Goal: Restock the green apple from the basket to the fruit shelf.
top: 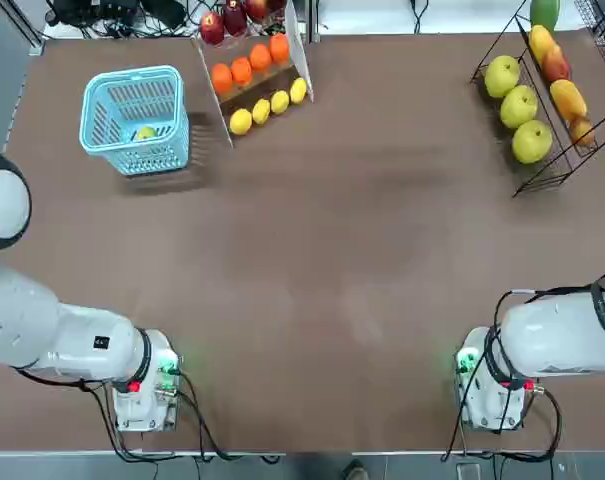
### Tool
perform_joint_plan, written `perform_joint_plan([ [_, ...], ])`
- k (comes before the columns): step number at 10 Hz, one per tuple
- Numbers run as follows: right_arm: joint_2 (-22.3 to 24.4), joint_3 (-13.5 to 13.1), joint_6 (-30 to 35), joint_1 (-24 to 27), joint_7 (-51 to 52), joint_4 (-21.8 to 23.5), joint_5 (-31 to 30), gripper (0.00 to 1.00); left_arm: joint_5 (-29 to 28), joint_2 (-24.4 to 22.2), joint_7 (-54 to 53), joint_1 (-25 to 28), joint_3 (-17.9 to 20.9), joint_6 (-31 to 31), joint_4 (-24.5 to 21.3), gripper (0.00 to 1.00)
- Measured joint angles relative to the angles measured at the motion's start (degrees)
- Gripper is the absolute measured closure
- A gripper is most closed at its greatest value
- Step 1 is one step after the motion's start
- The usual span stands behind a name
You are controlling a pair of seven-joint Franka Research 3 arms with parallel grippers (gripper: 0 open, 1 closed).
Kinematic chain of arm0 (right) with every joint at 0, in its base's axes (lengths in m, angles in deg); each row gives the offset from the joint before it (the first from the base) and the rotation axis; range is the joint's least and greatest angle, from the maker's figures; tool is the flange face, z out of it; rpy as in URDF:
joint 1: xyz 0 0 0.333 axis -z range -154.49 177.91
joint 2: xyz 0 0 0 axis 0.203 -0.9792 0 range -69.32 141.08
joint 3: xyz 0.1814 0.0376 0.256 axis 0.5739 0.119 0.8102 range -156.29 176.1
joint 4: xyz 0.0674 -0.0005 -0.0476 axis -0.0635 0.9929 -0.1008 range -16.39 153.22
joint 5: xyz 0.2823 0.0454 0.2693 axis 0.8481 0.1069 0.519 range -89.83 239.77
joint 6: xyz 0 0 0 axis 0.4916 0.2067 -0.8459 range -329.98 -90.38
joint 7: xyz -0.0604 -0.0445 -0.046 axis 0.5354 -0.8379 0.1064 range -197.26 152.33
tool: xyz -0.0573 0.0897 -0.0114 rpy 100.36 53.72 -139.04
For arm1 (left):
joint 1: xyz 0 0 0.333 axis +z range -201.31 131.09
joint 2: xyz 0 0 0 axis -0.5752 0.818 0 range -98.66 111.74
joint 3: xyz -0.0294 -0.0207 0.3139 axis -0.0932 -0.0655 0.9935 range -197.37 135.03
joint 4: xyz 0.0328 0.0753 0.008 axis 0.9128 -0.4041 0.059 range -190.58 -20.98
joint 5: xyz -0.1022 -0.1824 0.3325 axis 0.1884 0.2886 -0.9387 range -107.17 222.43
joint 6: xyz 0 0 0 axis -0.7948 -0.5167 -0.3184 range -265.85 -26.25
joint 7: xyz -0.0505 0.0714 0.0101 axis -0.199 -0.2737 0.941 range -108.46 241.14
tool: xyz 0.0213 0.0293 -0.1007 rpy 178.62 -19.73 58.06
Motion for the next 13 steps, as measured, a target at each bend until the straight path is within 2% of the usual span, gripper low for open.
perform_joint_plan([
  [6,-0.01,-0.14,0.00,0.06,0.00,0.62,0.04,0.00,0.00,0.32,-0.36,0.40,0.61,0.33,-0.36,0.00],
  [8,-0.01,-0.15,0.00,0.06,-0.01,0.66,0.09,0.00,0.00,2.84,0.28,0.50,0.83,-0.10,-0.88,0.00],
  [10,-0.01,-0.15,0.00,0.06,-0.02,0.67,0.15,0.00,-0.02,6.27,2.53,1.47,1.04,-5.09,-2.43,0.00],
  [13,-0.01,-0.17,0.00,0.07,-0.02,0.68,0.58,0.00,-0.38,6.92,5.06,3.00,1.05,-16.72,-11.83,0.00],
])
